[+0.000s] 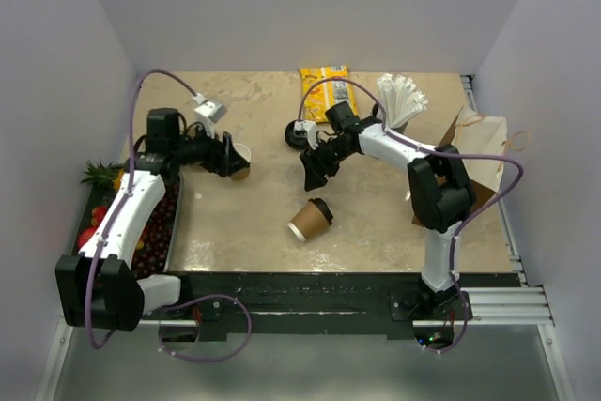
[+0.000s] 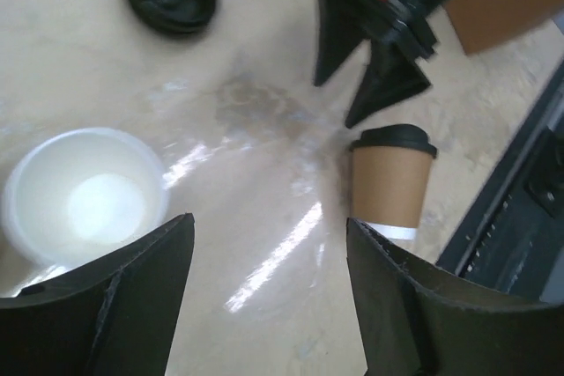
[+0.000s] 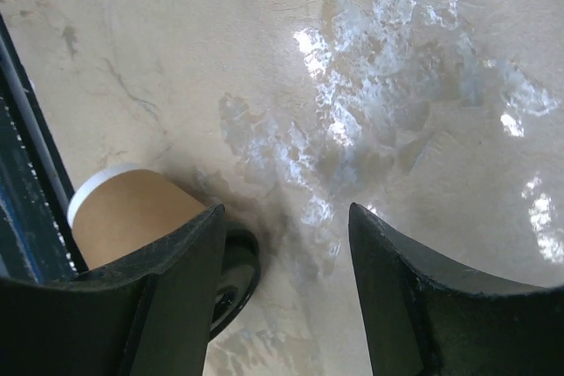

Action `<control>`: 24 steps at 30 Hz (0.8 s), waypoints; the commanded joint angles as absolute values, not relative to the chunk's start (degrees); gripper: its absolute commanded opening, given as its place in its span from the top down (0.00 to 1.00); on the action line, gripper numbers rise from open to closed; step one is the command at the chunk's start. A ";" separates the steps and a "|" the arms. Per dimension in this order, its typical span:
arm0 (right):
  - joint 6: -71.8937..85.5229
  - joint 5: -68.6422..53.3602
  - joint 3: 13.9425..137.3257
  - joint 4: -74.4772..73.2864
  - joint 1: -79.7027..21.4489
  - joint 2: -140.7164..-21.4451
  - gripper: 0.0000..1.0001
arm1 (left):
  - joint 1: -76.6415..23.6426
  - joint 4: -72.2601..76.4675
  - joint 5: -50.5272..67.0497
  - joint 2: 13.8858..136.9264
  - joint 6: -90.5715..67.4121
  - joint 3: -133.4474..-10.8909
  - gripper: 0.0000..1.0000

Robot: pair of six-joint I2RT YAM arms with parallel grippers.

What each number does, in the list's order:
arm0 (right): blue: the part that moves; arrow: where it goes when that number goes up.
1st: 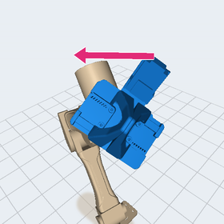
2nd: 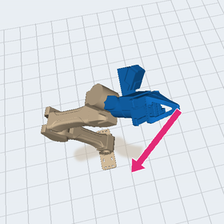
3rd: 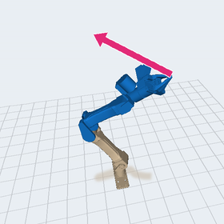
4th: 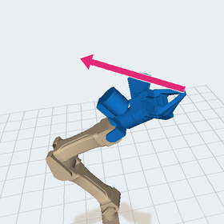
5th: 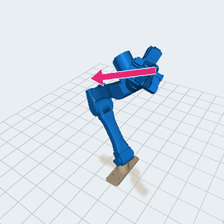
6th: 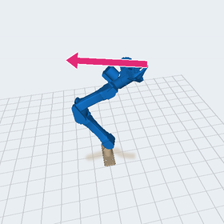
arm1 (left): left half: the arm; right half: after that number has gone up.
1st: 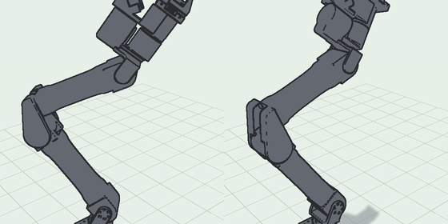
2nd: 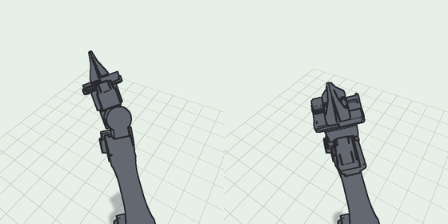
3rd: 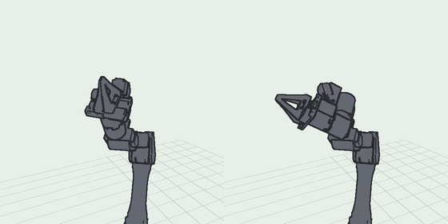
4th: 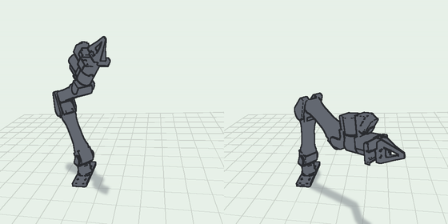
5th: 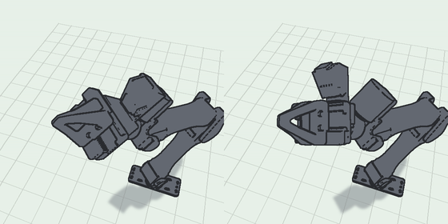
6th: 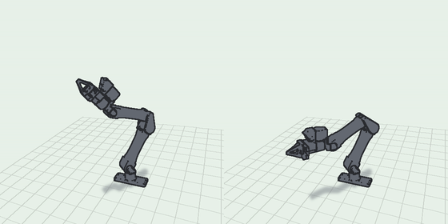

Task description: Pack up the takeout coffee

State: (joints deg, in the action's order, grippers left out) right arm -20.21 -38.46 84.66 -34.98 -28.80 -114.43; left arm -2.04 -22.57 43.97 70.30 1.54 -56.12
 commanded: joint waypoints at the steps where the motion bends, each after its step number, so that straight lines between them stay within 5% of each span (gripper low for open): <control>1: -13.55 -38.59 84.29 -29.71 -26.63 -106.19 0.38 | -15.45 -29.10 45.28 68.47 10.65 -56.44 0.23; 2: -12.67 -37.02 84.46 -28.58 -26.28 -105.13 0.37 | -17.30 -27.79 43.87 68.55 8.89 -55.64 0.22; 3: -11.70 -35.70 84.38 -28.04 -25.41 -104.25 0.37 | -20.27 -26.56 41.60 68.99 7.31 -54.50 0.01; 15: 1.75 -25.04 85.26 -25.31 -14.68 -94.75 0.34 | -47.80 -16.88 24.45 87.00 3.26 -59.50 0.00; 24: 6.59 -29.70 79.11 -23.03 -7.03 -91.67 0.34 | -57.39 -13.62 30.13 95.79 0.44 -59.59 0.00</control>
State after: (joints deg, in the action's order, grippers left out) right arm 2.87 -26.87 80.97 -25.21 -9.45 -93.67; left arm -54.48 -17.15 27.35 92.99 1.96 -57.45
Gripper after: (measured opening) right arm 0.656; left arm 0.994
